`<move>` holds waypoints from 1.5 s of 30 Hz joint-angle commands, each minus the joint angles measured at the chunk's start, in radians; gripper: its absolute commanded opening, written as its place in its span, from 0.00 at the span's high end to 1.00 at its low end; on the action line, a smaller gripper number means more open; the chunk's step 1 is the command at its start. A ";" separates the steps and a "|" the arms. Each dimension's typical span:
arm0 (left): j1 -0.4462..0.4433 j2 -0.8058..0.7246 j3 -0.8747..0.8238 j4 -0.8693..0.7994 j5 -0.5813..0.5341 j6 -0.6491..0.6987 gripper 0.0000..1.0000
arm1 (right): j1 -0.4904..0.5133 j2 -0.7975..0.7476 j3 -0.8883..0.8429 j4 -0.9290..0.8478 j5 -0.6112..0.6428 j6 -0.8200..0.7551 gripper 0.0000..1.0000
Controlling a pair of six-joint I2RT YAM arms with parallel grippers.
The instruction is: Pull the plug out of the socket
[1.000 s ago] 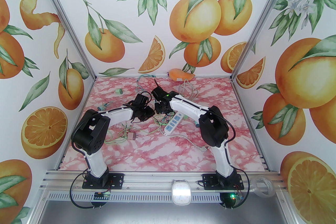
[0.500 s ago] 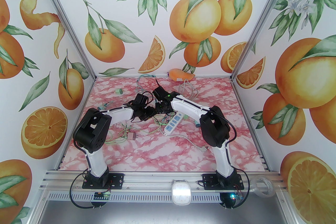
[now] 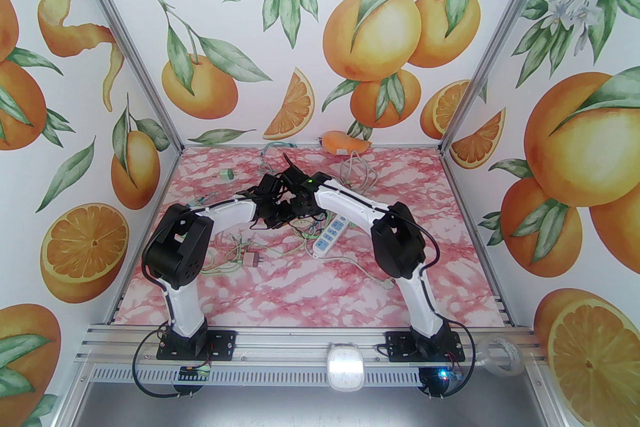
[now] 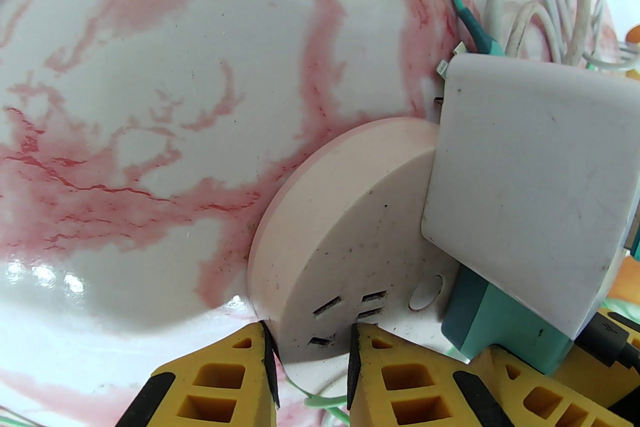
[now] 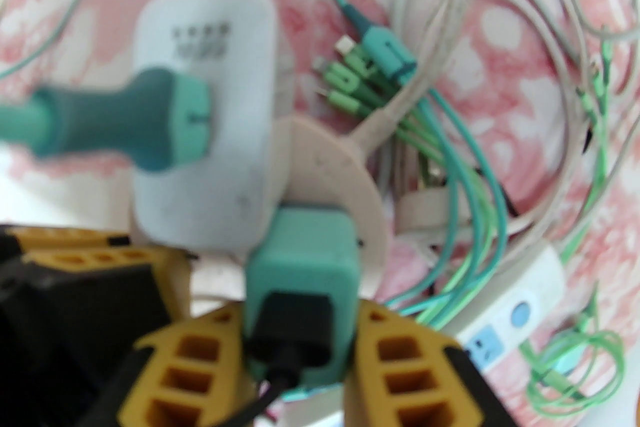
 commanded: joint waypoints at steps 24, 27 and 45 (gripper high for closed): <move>0.077 -0.052 -0.190 0.191 0.104 0.045 0.55 | 0.089 0.052 0.040 0.201 -0.355 0.058 0.71; 0.069 -0.027 -0.192 0.128 0.051 0.038 0.65 | 0.089 0.053 0.034 0.209 -0.369 0.066 0.71; 0.018 0.111 -0.162 -0.149 -0.088 0.058 0.73 | 0.012 -0.011 -0.049 0.298 -0.453 0.142 0.71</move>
